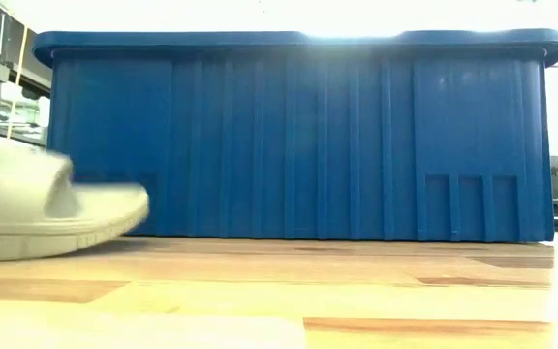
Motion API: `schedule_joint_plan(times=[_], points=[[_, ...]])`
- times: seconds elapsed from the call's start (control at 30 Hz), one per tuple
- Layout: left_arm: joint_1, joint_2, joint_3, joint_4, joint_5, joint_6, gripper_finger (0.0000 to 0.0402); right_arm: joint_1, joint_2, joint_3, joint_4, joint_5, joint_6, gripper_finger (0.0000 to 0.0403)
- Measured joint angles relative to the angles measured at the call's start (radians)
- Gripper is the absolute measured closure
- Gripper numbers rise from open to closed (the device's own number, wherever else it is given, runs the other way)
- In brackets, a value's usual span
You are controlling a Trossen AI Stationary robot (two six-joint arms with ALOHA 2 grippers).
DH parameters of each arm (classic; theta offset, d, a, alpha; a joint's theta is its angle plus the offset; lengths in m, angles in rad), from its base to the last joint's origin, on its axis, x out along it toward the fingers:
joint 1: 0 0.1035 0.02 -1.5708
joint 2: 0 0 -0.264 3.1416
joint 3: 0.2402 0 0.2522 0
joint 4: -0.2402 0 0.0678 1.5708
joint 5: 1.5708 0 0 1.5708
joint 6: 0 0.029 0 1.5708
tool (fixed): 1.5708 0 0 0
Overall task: Pick and place slides into bin
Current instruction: Put the gray slide into the blue bin
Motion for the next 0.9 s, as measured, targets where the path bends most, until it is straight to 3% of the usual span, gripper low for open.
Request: schedule_joint_plan(times=[0.23, 0.47, 0.67, 0.9], points=[[0.005, -0.011, -0.002, 0.063, -0.073, 0.023, 0.0399, -0.007, 0.000, 0.000, -0.016, 0.025, -0.013, 0.0233], [-0.002, -0.078, 0.002, 0.191, -0.064, 0.148, 0.0401, -0.007, 0.000, 0.000, -0.027, 0.054, -0.040, 0.0233], [-0.001, -0.150, 0.032, 0.140, -0.035, 0.269, 0.0401, -0.007, 0.001, 0.000, -0.048, 0.088, -0.042, 0.0233], [0.016, -0.159, 0.007, 0.041, 0.079, 0.011, 0.0383, -0.006, 0.002, 0.000, -0.053, 0.088, -0.049, 0.0233]])
